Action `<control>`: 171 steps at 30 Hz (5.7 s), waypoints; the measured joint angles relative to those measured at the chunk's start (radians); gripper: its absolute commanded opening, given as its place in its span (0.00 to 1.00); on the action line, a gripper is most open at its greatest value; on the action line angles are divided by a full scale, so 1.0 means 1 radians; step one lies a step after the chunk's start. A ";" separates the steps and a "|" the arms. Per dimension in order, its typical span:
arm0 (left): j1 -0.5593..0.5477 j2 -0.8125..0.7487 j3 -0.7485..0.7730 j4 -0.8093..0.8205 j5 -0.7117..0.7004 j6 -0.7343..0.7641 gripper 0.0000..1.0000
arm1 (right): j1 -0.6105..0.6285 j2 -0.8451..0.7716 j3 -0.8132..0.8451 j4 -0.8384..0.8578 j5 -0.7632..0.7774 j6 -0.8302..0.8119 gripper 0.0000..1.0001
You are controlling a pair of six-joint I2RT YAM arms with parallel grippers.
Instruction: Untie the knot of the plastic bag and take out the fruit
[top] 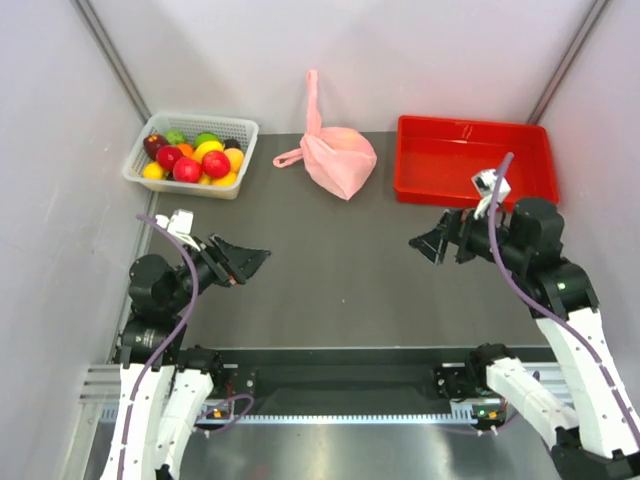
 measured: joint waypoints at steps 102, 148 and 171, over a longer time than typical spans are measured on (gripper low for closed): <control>0.000 -0.135 -0.134 -0.217 -0.099 0.082 0.98 | 0.742 1.213 0.651 0.129 1.350 -0.147 1.00; -0.167 0.350 -0.111 0.066 -0.087 -0.039 0.99 | 0.516 0.348 -0.369 0.685 0.304 -0.678 0.00; -0.464 0.871 -0.023 0.428 -0.286 -0.274 0.98 | 0.636 0.299 -0.501 0.797 0.432 -0.636 0.00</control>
